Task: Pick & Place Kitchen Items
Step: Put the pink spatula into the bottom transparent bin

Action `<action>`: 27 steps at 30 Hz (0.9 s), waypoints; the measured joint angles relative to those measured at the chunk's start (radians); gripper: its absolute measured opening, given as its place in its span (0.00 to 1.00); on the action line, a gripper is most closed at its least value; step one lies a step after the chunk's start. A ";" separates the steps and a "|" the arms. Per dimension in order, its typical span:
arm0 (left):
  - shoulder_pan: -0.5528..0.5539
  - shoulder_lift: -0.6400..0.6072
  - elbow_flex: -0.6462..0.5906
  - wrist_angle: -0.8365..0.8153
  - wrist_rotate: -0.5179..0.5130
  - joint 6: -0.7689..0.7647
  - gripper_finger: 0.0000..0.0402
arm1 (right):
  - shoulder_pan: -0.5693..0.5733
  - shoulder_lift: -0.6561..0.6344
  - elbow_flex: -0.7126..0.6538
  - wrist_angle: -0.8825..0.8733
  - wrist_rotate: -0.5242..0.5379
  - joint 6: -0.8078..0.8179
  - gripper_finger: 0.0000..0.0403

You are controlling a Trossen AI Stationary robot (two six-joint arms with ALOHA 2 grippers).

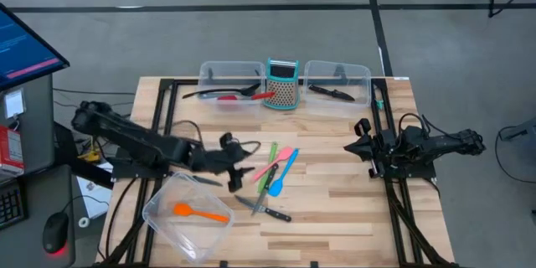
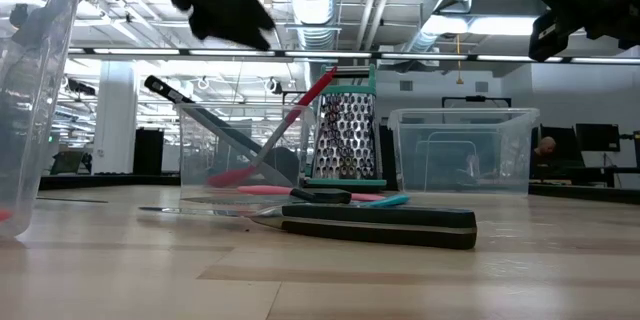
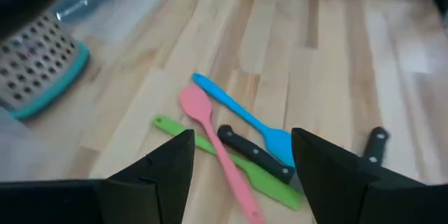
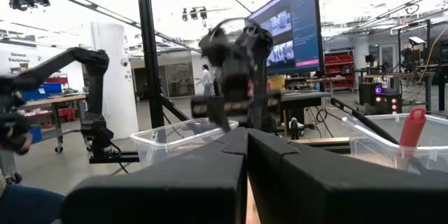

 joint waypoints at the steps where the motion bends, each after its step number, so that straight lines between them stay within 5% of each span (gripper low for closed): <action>1: -0.005 0.030 -0.009 0.027 -0.014 -0.009 0.54 | 0.000 0.000 0.000 0.000 0.000 0.000 0.00; 11: 0.022 0.316 -0.012 0.193 -0.036 -0.010 0.54 | 0.000 0.000 0.000 0.000 0.000 0.000 0.00; 27: 0.068 0.446 -0.011 0.246 0.052 -0.010 0.54 | 0.000 0.000 0.000 0.000 0.000 0.000 0.00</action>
